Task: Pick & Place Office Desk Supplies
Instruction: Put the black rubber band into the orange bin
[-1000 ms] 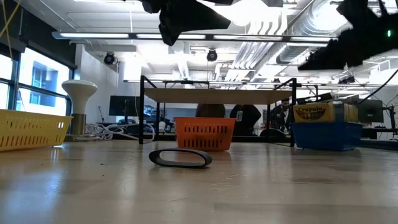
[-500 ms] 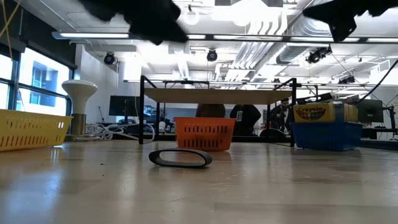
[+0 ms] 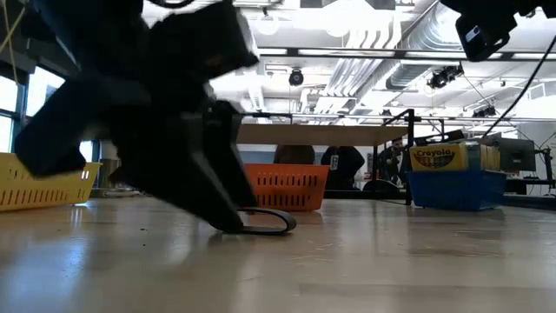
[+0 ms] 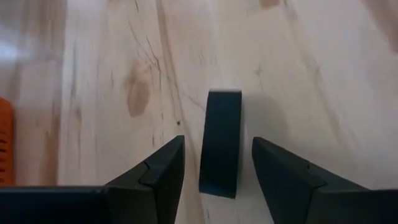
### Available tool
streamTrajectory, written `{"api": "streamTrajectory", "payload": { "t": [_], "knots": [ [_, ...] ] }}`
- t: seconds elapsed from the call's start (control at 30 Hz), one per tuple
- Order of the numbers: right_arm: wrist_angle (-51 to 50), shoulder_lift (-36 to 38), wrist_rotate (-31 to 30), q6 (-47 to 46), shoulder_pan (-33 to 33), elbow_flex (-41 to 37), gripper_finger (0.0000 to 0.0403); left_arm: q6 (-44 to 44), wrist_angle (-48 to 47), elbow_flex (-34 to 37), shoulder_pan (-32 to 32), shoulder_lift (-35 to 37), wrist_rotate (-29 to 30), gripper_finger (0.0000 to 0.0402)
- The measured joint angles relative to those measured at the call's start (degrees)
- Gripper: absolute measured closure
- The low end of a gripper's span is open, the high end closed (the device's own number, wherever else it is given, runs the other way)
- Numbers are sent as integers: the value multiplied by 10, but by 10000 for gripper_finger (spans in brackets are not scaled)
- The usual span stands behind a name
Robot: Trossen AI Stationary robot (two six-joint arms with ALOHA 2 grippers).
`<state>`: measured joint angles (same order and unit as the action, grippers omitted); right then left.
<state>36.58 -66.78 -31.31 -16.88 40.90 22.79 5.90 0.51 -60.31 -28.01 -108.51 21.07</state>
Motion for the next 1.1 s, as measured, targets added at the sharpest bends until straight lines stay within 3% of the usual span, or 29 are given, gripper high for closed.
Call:
{"api": "streamTrajectory", "payload": {
  "t": [0.33, 0.47, 0.67, 0.9, 1.1],
  "knots": [
    [103, -65, 18, 1, 4, 0, 198, 53, 5, -2, 4, -26, -9, 238],
    [108, -66, 19, -9, 4, 0, 198, 37, 4, -2, -9, -26, 16, 293],
    [103, -67, 16, -36, 4, 0, 198, 50, 4, -2, -10, -30, -11, 391],
    [109, -68, 15, -89, 5, 0, 198, 46, -10, -1, -10, -10, 2, 399],
    [104, -68, 13, -101, 20, 0, 198, 35, -59, -2, 14, 73, 1, 399]
  ]
}}
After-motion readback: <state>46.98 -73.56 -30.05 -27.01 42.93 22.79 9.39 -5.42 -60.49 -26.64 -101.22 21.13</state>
